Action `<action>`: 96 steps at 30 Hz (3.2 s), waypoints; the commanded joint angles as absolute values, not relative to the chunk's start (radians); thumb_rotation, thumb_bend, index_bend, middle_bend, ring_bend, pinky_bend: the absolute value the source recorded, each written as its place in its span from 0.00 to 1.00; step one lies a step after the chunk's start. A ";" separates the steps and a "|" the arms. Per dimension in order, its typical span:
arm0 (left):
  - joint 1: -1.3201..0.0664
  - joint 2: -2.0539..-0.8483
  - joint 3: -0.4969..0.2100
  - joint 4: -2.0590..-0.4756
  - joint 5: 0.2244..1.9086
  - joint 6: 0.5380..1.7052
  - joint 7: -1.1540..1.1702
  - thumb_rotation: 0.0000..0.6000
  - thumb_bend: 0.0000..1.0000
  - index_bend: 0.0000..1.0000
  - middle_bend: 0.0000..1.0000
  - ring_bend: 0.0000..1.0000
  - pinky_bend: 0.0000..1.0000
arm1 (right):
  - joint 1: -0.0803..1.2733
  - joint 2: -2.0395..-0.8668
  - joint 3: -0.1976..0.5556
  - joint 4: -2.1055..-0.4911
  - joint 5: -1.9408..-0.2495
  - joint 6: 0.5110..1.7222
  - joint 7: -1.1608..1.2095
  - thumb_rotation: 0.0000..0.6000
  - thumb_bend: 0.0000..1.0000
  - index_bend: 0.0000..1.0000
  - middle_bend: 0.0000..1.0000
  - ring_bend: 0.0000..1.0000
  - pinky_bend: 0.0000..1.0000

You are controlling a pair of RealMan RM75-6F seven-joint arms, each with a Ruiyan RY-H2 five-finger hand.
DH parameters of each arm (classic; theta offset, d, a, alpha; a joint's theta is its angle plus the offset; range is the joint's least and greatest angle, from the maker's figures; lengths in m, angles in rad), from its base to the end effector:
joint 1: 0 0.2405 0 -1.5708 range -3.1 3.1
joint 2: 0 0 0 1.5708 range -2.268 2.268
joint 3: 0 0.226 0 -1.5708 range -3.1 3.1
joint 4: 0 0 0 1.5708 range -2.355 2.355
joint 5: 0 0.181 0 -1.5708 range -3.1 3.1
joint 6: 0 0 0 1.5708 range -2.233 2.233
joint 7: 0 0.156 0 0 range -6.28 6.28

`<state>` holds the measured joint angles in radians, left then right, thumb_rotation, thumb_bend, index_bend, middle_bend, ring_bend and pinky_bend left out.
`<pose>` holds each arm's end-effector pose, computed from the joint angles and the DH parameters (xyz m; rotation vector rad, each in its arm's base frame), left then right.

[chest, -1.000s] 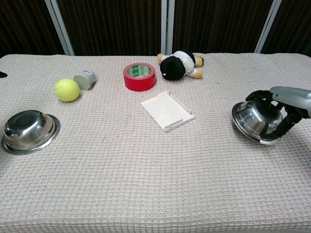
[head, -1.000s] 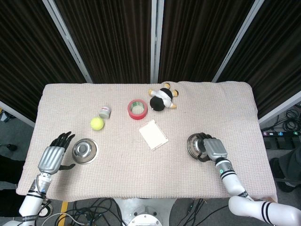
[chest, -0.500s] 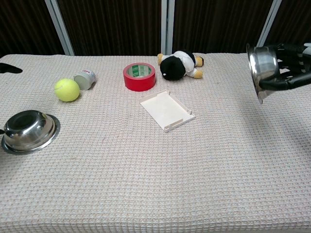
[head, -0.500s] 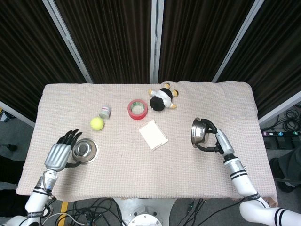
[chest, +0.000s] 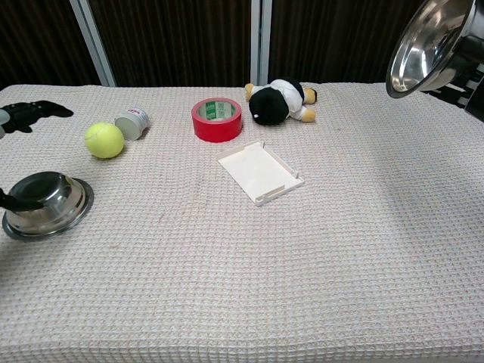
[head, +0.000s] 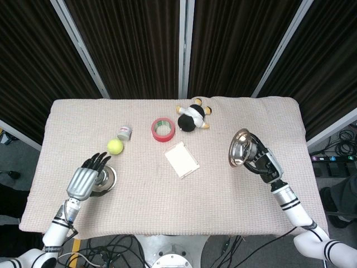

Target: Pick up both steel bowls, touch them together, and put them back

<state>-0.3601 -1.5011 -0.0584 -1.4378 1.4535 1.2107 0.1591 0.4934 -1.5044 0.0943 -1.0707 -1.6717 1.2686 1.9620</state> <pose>-0.2148 0.2500 0.0374 -1.7013 -0.9651 -0.9502 -0.2150 -0.3052 0.0704 -0.7090 2.2327 -1.8768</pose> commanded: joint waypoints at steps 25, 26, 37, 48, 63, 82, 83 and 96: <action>-0.459 -1.490 -0.074 -1.403 1.297 1.015 0.265 1.00 0.05 0.10 0.03 0.00 0.18 | 0.698 -1.518 -0.010 -0.983 -1.743 1.297 2.046 1.00 0.24 0.51 0.35 0.25 0.37; -0.461 -1.483 -0.072 -1.415 1.282 1.001 0.265 1.00 0.05 0.11 0.03 0.00 0.18 | 0.702 -1.518 -0.012 -0.983 -1.741 1.296 2.041 1.00 0.24 0.51 0.35 0.25 0.37; -0.496 -1.437 -0.061 -1.454 1.156 0.911 0.368 1.00 0.05 0.15 0.06 0.00 0.20 | 0.718 -1.502 -0.025 -1.009 -1.714 1.279 2.004 1.00 0.24 0.51 0.35 0.25 0.37; -0.517 -1.435 -0.051 -1.476 1.068 0.869 0.384 1.00 0.05 0.18 0.10 0.03 0.26 | 0.726 -1.495 -0.028 -1.034 -1.685 1.246 1.962 1.00 0.24 0.52 0.35 0.25 0.37; -0.554 -1.478 -0.054 -1.404 1.082 0.854 0.342 1.00 0.10 0.35 0.26 0.20 0.47 | 0.732 -1.503 -0.036 -1.011 -1.674 1.232 1.981 1.00 0.24 0.52 0.35 0.25 0.37; -0.467 -1.525 -0.144 -1.471 1.370 1.261 0.062 1.00 0.18 0.45 0.40 0.39 0.65 | 0.735 -1.512 -0.037 -1.015 -1.682 1.254 1.997 1.00 0.24 0.52 0.35 0.25 0.37; -0.459 -1.552 -0.156 -1.454 1.401 1.315 0.016 1.00 0.18 0.45 0.40 0.39 0.65 | 0.736 -1.516 -0.038 -1.013 -1.683 1.255 2.000 1.00 0.24 0.52 0.35 0.25 0.37; -0.447 -1.632 -0.177 -1.546 1.484 1.394 -0.517 1.00 0.18 0.45 0.40 0.41 0.65 | 0.742 -1.575 -0.042 -0.956 -1.681 1.253 2.052 1.00 0.24 0.52 0.35 0.25 0.37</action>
